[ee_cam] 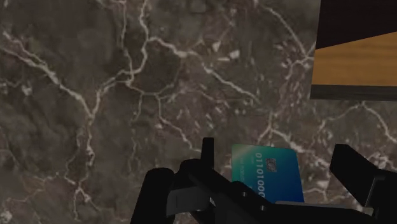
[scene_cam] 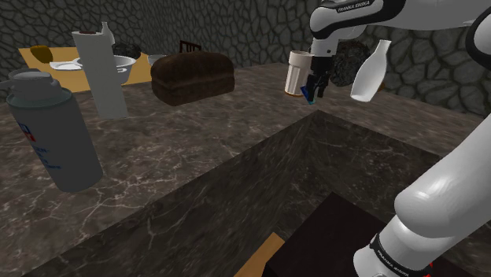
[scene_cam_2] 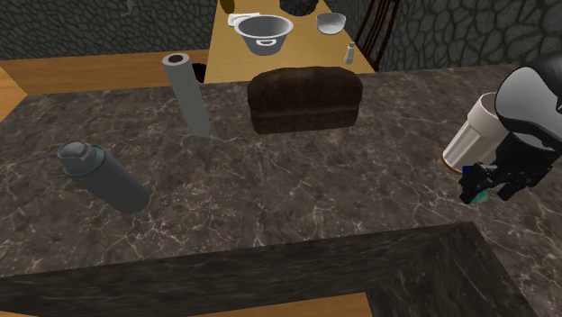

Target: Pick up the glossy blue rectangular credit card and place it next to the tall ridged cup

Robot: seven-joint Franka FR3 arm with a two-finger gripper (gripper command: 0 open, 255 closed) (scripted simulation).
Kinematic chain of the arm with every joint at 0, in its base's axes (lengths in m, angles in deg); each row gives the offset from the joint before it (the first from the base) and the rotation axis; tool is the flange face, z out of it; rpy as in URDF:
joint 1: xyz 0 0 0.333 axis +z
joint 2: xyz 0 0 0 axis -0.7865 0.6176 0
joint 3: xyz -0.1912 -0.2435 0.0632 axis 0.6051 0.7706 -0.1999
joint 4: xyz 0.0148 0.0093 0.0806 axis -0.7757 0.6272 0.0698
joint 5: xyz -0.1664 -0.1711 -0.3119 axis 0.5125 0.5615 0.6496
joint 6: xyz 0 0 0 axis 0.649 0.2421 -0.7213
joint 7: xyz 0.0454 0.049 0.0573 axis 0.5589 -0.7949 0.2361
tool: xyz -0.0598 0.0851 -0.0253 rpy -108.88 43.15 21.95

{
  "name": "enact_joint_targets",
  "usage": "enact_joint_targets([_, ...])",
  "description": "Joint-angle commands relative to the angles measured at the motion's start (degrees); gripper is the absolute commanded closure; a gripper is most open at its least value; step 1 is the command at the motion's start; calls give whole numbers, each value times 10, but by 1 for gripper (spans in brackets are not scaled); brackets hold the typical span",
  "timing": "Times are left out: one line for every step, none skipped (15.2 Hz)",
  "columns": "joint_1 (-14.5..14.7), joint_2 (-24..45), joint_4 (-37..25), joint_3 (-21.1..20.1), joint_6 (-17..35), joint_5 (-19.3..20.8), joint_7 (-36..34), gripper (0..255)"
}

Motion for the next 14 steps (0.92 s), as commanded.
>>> enact_joint_targets([0, 0, 0, 0, 0, 0, 0, 0])
enact_joint_targets([0, 0, 0, 0, 0, 0, 0, 0])
enact_joint_targets([0, 3, -23, 0, -20, 0, 0, 0])
enact_joint_targets([1, 7, -47, -1, -39, 0, 0, 0])
enact_joint_targets([1, 12, -71, -1, -59, 0, 0, 0])
enact_joint_targets([1, 17, -92, -1, -75, -1, 1, 0])
enact_joint_targets([1, 17, -92, -1, -75, -1, 1, 0])
enact_joint_targets([1, 17, -92, -1, -75, -1, 1, 0])
enact_joint_targets([1, 17, -92, -1, -75, -1, 1, 0])
enact_joint_targets([1, 17, -92, -1, -75, -1, 1, 0])
enact_joint_targets([1, 17, -92, -1, -75, -1, 1, 0])
enact_joint_targets([1, 17, -92, -1, -75, -1, 1, 0])
enact_joint_targets([1, 17, -92, -1, -75, -1, 1, 0])
enact_joint_targets([1, 17, -92, -1, -75, -1, 1, 0])
